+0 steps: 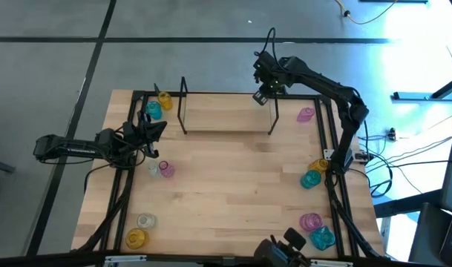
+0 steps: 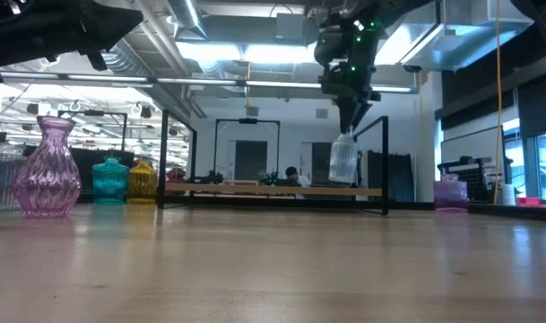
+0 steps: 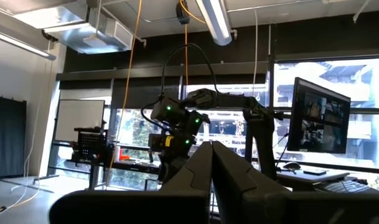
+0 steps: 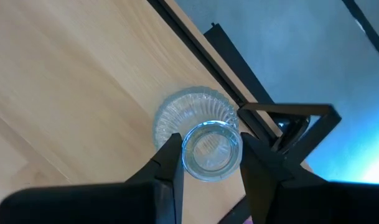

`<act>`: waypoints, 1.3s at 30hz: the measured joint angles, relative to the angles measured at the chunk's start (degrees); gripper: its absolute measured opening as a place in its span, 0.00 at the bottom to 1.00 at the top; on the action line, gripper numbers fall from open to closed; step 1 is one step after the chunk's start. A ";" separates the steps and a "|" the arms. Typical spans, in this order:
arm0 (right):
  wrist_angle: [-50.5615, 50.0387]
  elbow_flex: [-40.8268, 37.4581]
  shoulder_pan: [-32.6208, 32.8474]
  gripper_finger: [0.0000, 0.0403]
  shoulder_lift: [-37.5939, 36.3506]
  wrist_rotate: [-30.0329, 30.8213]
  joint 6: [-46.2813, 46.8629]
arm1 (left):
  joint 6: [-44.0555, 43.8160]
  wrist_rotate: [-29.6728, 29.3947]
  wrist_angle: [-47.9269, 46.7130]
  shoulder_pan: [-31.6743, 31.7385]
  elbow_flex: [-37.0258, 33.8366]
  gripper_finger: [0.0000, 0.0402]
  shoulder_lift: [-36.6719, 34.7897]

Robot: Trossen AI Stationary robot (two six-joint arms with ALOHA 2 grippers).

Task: Sort vases onto shelf
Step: Put the top right transparent vase on the shelf

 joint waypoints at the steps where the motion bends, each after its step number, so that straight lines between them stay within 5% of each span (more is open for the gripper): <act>1: 0.40 0.00 0.00 0.25 0.00 -0.09 0.00 | 0.00 0.00 0.02 0.01 0.00 0.00 0.00; 27: -0.04 0.00 -0.26 0.25 2.34 1.40 -1.06 | 0.39 0.00 0.02 0.00 0.00 0.00 0.00; 39: 0.42 0.00 -0.24 0.47 2.45 1.37 -0.97 | 0.41 0.00 0.00 0.00 0.00 0.00 0.01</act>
